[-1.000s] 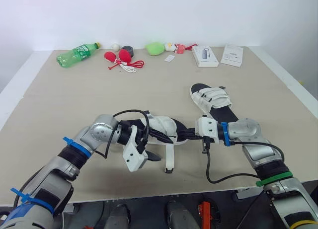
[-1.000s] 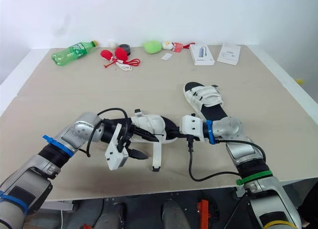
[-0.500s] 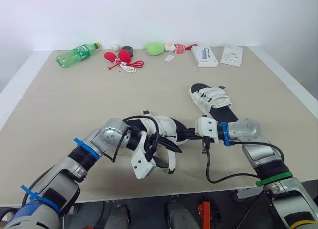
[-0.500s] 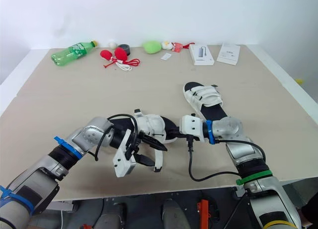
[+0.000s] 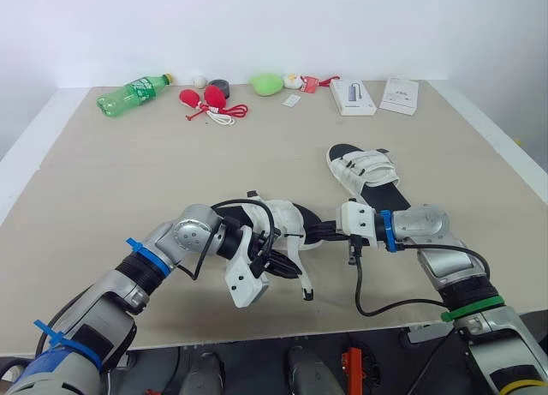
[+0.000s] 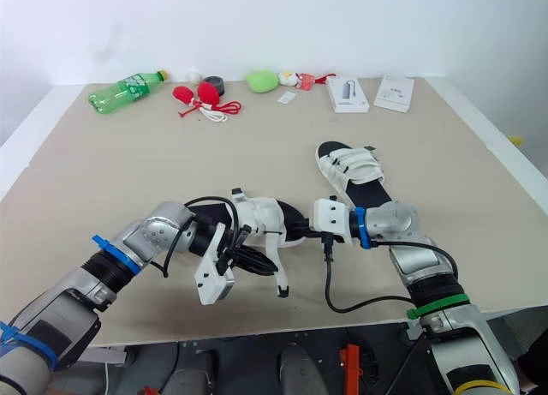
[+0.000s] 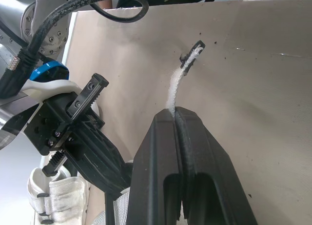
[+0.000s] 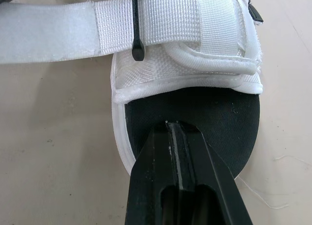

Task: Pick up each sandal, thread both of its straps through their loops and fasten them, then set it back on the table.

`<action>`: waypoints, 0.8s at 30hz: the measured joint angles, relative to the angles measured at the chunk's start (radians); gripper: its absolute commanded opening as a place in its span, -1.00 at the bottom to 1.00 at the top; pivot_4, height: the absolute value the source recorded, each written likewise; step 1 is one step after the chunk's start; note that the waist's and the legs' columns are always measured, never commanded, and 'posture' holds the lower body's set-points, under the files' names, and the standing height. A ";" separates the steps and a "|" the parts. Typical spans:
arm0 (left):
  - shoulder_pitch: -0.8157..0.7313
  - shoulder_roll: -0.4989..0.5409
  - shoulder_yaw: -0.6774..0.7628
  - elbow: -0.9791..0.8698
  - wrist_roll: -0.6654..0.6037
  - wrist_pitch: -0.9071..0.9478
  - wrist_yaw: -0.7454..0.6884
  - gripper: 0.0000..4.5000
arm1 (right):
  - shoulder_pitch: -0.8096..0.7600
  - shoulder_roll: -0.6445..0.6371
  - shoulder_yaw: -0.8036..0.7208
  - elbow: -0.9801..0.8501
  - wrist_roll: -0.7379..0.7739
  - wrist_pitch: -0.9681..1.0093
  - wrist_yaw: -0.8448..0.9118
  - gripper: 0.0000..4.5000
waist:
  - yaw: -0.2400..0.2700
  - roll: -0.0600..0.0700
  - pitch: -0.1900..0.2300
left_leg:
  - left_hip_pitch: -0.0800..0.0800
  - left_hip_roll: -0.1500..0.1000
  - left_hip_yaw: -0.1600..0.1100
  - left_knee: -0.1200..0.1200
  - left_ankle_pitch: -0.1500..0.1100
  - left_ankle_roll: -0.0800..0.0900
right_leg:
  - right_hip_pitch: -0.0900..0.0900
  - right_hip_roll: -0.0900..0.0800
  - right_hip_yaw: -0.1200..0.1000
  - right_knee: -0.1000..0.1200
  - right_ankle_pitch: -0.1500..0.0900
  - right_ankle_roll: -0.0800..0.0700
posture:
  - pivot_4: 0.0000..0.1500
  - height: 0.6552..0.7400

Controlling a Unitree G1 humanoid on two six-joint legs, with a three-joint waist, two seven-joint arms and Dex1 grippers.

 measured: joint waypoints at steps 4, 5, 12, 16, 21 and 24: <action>0.000 -0.001 0.003 0.006 -0.034 0.048 -0.005 -0.97 | 0.002 0.000 -0.001 -0.002 0.000 0.000 -0.002 -1.00 | 0.000 0.000 0.000 | 0.000 0.000 0.000 0.000 0.000 0.000 | 0.000 0.000 0.000 0.000 0.000 0.000 | 1.00 1.00; 0.000 -0.001 0.005 0.007 -0.057 0.074 -0.013 -0.97 | 0.004 0.000 -0.002 -0.003 0.000 0.000 -0.002 -1.00 | 0.000 0.000 0.000 | 0.000 0.000 0.000 0.000 0.000 0.000 | 0.000 0.000 0.000 0.000 0.000 0.000 | 1.00 1.00; -0.001 -0.014 0.135 -0.046 -0.308 0.454 -0.065 -0.97 | 0.018 -0.007 -0.006 -0.021 -0.001 0.003 -0.012 -1.00 | 0.000 0.000 0.000 | 0.000 0.000 0.000 0.000 0.000 0.000 | 0.000 0.000 0.000 0.000 0.000 0.001 | 1.00 1.00; -0.004 -0.059 0.202 -0.120 -0.426 0.751 -0.063 -0.97 | 0.016 -0.008 -0.004 -0.021 -0.001 0.003 -0.013 -1.00 | 0.000 0.000 0.000 | -0.001 0.000 -0.001 0.000 0.000 0.000 | 0.000 0.000 -0.001 0.000 0.000 0.002 | 1.00 1.00; -0.009 -0.107 0.276 -0.143 -0.545 1.125 -0.022 -0.97 | 0.010 -0.007 0.000 -0.018 -0.002 0.003 -0.012 -1.00 | -0.001 0.000 0.000 | -0.001 0.000 -0.001 0.000 0.000 0.000 | 0.000 0.001 -0.001 0.000 0.000 0.002 | 1.00 1.00; -0.009 -0.117 0.321 -0.135 -0.588 1.310 0.006 -0.97 | 0.009 -0.008 0.001 -0.017 -0.002 0.003 -0.012 -1.00 | -0.001 0.000 0.000 | -0.001 0.000 -0.002 0.000 0.000 0.000 | 0.000 0.001 -0.001 0.000 0.002 0.006 | 1.00 1.00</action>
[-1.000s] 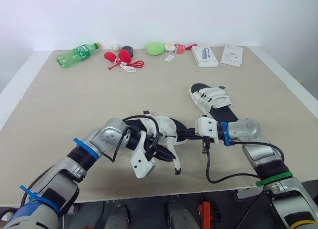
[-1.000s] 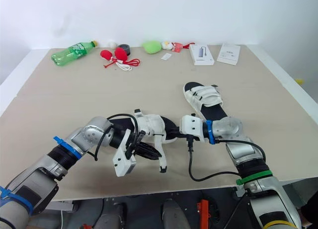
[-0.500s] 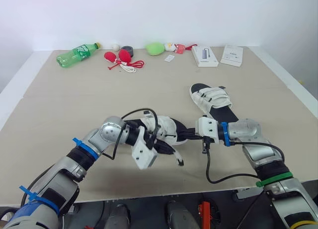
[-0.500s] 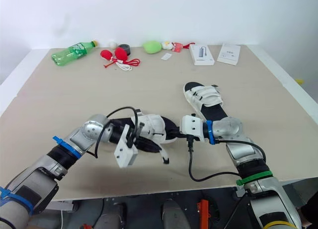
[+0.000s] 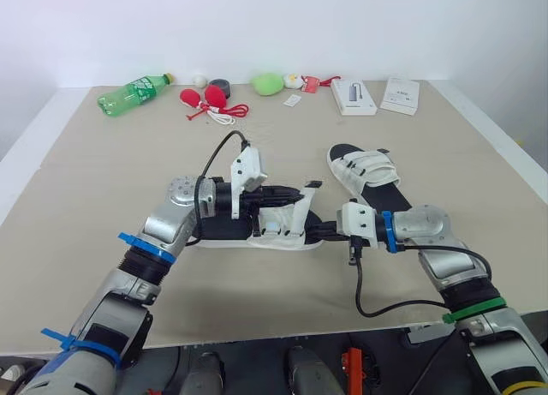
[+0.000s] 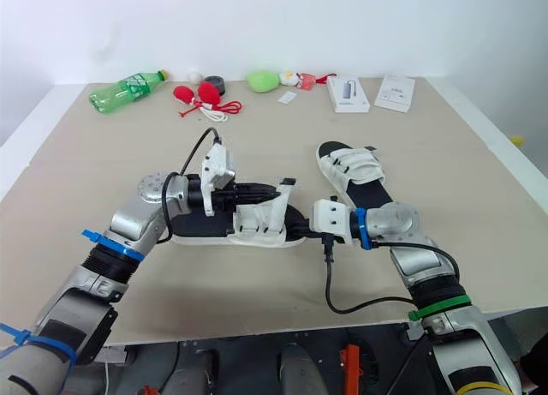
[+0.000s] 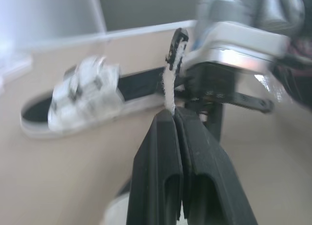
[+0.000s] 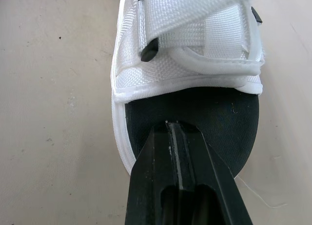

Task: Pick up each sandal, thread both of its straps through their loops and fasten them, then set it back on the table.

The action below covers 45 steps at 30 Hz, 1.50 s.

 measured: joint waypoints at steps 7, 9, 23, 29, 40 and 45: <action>0.000 -0.017 0.077 0.050 -0.023 0.211 0.051 -0.97 | 0.000 -0.001 0.000 -0.001 0.000 0.001 0.000 -1.00 | 0.000 0.000 0.000 | 0.000 0.000 0.000 0.000 0.000 0.000 | 0.000 0.000 0.000 0.000 0.000 0.000 | 1.00 1.00; -0.001 -0.032 0.091 0.062 -0.022 0.249 0.067 -0.97 | 0.000 -0.001 0.000 -0.001 0.000 0.004 0.001 -1.00 | 0.000 0.000 0.000 | 0.000 0.000 0.000 0.000 0.000 0.000 | 0.000 0.000 0.000 0.000 0.000 0.000 | 1.00 1.00; -0.016 -0.037 0.092 0.085 0.044 0.283 0.091 -0.97 | -0.005 -0.001 0.001 0.008 0.000 0.007 0.001 -1.00 | 0.000 0.000 0.000 | 0.000 0.000 0.000 0.000 0.001 -0.002 | 0.000 0.000 0.000 0.000 0.000 -0.001 | 1.00 1.00; -0.038 -0.006 0.092 0.106 0.085 0.285 0.082 -0.38 | -0.014 0.001 0.008 0.014 -0.001 0.006 0.001 -1.00 | 0.000 0.000 0.000 | 0.000 0.000 0.000 0.001 0.002 -0.002 | 0.000 0.000 0.000 0.000 0.000 -0.002 | 1.00 1.00; -0.156 0.024 0.174 0.244 0.133 0.048 0.008 0.45 | -0.020 0.000 0.009 0.027 -0.002 -0.010 0.013 -1.00 | 0.000 0.000 0.000 | -0.001 0.000 0.000 0.000 0.001 -0.002 | 0.000 0.000 0.000 -0.003 0.001 -0.001 | 1.00 1.00; -0.162 -0.012 0.180 0.184 0.095 0.032 -0.110 0.07 | -0.020 0.000 0.009 0.026 -0.002 -0.013 0.014 -1.00 | 0.000 0.000 0.000 | -0.001 0.000 0.000 0.000 0.001 -0.002 | 0.000 0.000 0.000 -0.004 0.003 0.002 | 1.00 1.00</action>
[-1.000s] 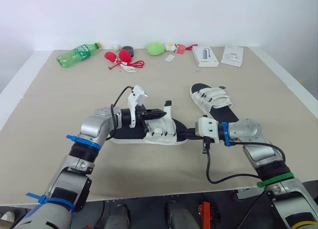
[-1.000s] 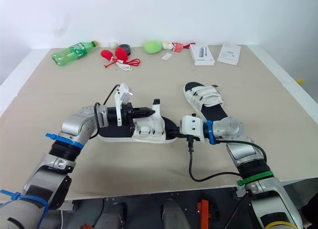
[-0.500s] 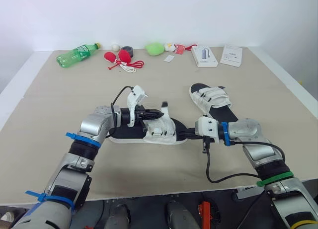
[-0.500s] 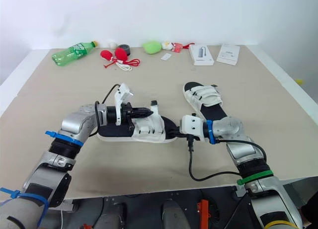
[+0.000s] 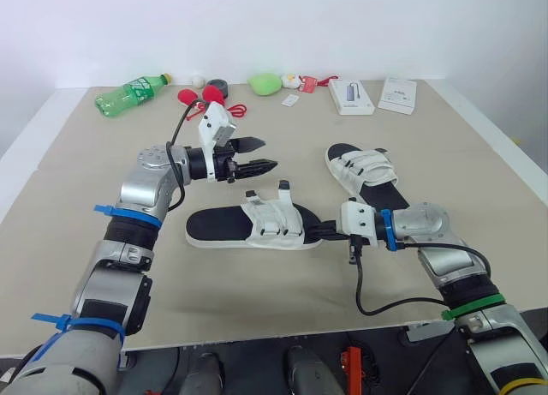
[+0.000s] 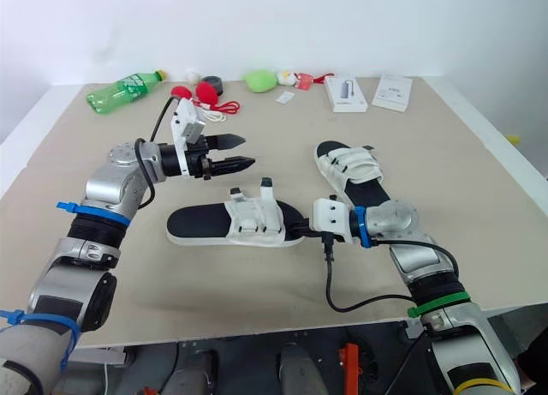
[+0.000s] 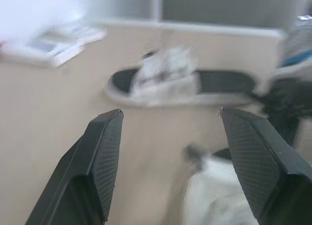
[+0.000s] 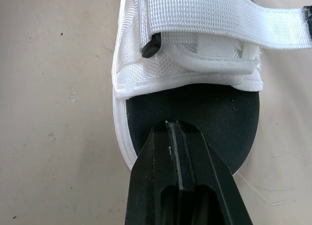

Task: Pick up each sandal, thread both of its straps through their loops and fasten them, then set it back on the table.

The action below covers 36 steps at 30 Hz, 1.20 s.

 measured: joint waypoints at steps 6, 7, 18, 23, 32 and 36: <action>0.011 -0.042 -0.047 0.002 -0.007 0.102 -0.064 -0.99 | 0.005 -0.002 -0.003 -0.001 0.000 0.000 -0.003 -1.00 | 0.000 0.000 0.000 | 0.000 0.000 0.000 0.000 0.000 0.000 | 0.000 0.000 0.000 0.000 0.000 0.000 | 1.00 1.00; 0.002 -0.048 -0.052 0.020 -0.005 0.123 -0.068 -0.99 | 0.005 -0.003 -0.004 -0.002 0.000 0.000 -0.002 -1.00 | 0.000 0.000 0.000 | 0.000 0.000 0.000 0.000 0.000 0.000 | 0.000 0.000 0.000 0.000 0.000 0.000 | 1.00 1.00; -0.106 -0.063 -0.140 0.262 0.126 0.209 -0.086 -0.99 | 0.012 -0.003 -0.007 -0.012 -0.001 0.000 -0.006 -1.00 | -0.001 0.000 0.000 | -0.001 0.000 0.000 0.000 0.000 0.000 | 0.000 0.000 0.000 0.000 0.000 0.000 | 1.00 1.00; -0.155 -0.066 -0.138 0.386 0.206 0.168 -0.011 -0.99 | 0.019 -0.004 -0.009 -0.020 -0.003 0.000 -0.013 -1.00 | 0.000 0.000 0.000 | -0.001 0.000 0.000 0.000 0.000 0.000 | 0.000 0.000 0.000 -0.001 0.000 0.000 | 1.00 1.00; -0.180 -0.070 -0.020 0.499 0.227 -0.013 0.148 -0.99 | 0.020 -0.003 -0.011 -0.027 -0.004 0.002 -0.018 -1.00 | 0.000 0.000 0.000 | -0.002 0.000 0.000 0.000 0.000 0.000 | -0.002 0.000 0.000 -0.001 0.000 0.001 | 1.00 1.00; -0.135 -0.042 0.054 0.352 0.168 -0.083 0.106 -0.99 | 0.022 0.003 -0.017 -0.047 0.008 0.044 -0.026 -1.00 | -0.002 0.000 0.000 | -0.002 0.000 0.000 -0.001 0.000 0.000 | -0.002 0.000 0.000 -0.001 0.000 0.001 | 1.00 1.00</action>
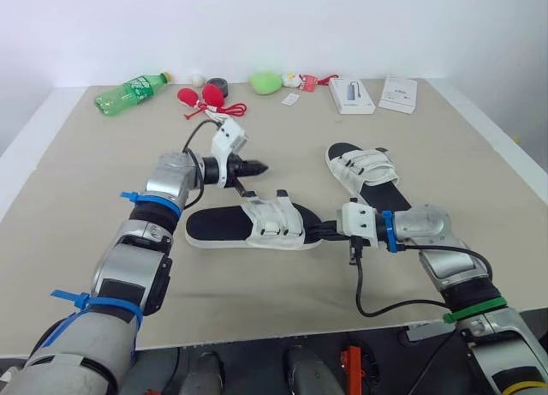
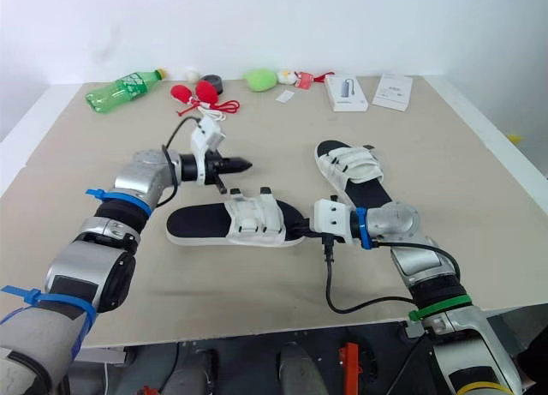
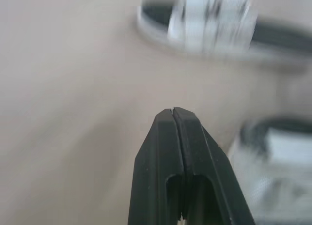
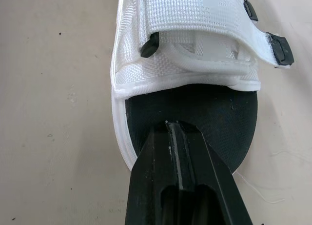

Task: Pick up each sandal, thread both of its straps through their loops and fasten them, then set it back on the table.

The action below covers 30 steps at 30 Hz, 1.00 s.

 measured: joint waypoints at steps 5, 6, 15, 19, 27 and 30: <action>0.194 0.066 0.057 -0.225 -0.053 -0.078 -0.031 -0.60 | 0.013 0.006 -0.074 -0.060 0.109 0.239 -0.030 -0.13 | 0.002 0.003 0.002 | -0.002 0.000 0.000 -0.001 0.000 0.000 | -0.002 0.000 0.000 0.000 0.000 -0.001 | 1.00 1.00; 0.243 0.086 0.055 -0.262 -0.053 -0.108 -0.050 -0.40 | 0.017 0.005 -0.102 -0.090 0.152 0.286 -0.031 0.10 | 0.001 0.004 0.002 | -0.004 0.000 0.000 -0.001 0.000 0.000 | -0.004 0.000 0.000 0.000 0.000 -0.001 | 1.00 1.00; 0.428 0.169 0.015 -0.351 -0.030 -0.370 -0.208 0.98 | 0.037 0.002 -0.378 -0.348 0.581 0.676 -0.084 1.00 | 0.027 0.005 0.003 | -0.009 0.000 -0.003 0.000 0.000 0.000 | -0.006 -0.001 -0.002 -0.001 -0.001 -0.002 | 1.00 1.00; 0.405 0.146 -0.025 -0.330 -0.008 -0.443 -0.230 0.98 | 0.127 -0.033 -0.394 -0.410 0.629 0.721 -0.058 1.00 | 0.035 0.005 0.003 | -0.010 -0.001 -0.002 0.001 0.000 0.000 | -0.006 -0.001 -0.002 -0.001 -0.001 -0.001 | 1.00 1.00; 0.309 0.075 -0.108 -0.210 0.052 -0.551 -0.240 0.98 | 0.209 -0.058 -0.389 -0.473 0.604 0.675 -0.054 1.00 | 0.027 0.005 0.003 | -0.010 0.000 -0.002 0.001 0.000 0.001 | -0.007 0.000 -0.002 -0.001 0.000 -0.001 | 1.00 1.00; 0.289 0.047 -0.125 -0.153 0.071 -0.569 -0.237 0.98 | 0.223 -0.058 -0.385 -0.497 0.605 0.672 -0.054 1.00 | 0.029 0.005 0.003 | -0.011 0.000 -0.002 0.002 0.000 0.001 | -0.007 0.000 -0.002 -0.001 0.000 -0.001 | 1.00 1.00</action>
